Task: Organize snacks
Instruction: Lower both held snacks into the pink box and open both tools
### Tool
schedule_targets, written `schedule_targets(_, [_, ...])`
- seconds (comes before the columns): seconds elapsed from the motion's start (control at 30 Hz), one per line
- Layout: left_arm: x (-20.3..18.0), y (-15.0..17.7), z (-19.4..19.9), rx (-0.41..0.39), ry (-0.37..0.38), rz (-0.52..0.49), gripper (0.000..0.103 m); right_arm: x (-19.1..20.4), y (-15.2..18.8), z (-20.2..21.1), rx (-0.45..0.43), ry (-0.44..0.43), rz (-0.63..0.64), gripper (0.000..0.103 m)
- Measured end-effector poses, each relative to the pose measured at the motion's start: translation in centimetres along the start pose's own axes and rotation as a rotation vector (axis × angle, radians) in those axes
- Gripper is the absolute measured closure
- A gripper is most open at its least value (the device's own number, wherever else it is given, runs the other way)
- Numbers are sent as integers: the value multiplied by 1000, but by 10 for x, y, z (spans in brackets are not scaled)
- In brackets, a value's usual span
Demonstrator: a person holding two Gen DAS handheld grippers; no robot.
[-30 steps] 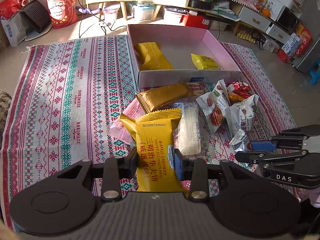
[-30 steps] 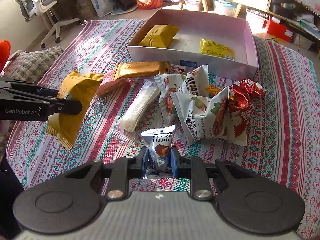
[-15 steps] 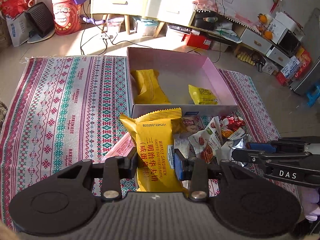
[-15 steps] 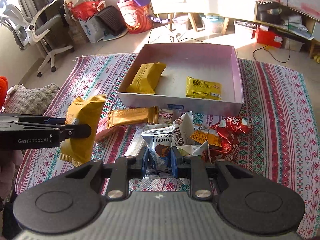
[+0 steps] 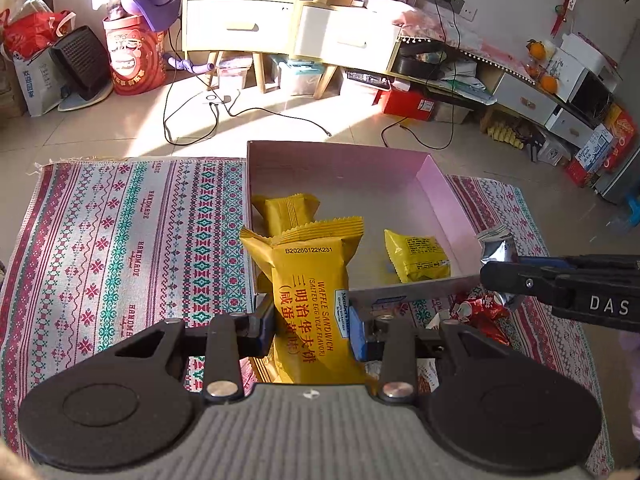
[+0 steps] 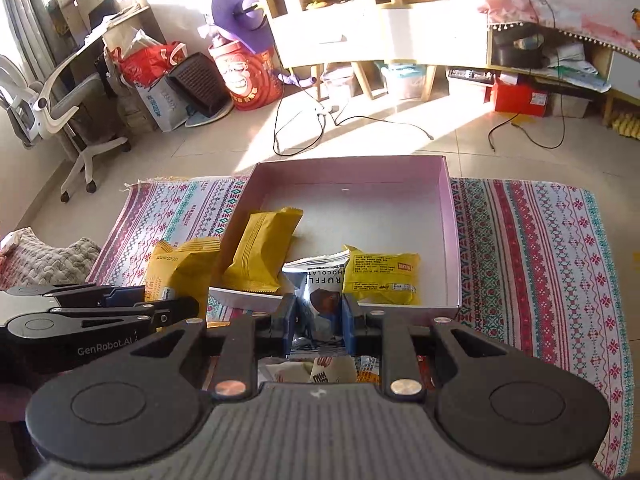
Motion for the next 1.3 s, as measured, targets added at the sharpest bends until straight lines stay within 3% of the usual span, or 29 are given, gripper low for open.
schedule_targets(0.4, [-21,-42,-49,-52,47,35,60,-35,-21,-50,2,66,-71,82])
schedule_targets(0.87, [-38,-52,-83,-53,54,24,60,-49,-25,-72,-13,77,-105,81])
schedule_targets(0.97, [-39,-54,-80,-79,47,16,56,-50,-27,-69,-27,74,-116,76])
schedule_targets(1.03, [-38,-54,-77,-93,44,15,44,-51,-28,-65,-36,67,-124,61])
schedule_targets(1.3, [-33,-54,-63,-107,43,18,23,-55,-28,-50,-48,82,-131,41])
Point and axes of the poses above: each gripper's, at about its wrist camera, not at the fingertips, and z roughly against the way its jaws point, x to its left, y to its underside, the point moved 7 cm from there along -z, roughly the way its jaws point, and after that the axes turned 2 degrees about -y, right-handed, at the moved point
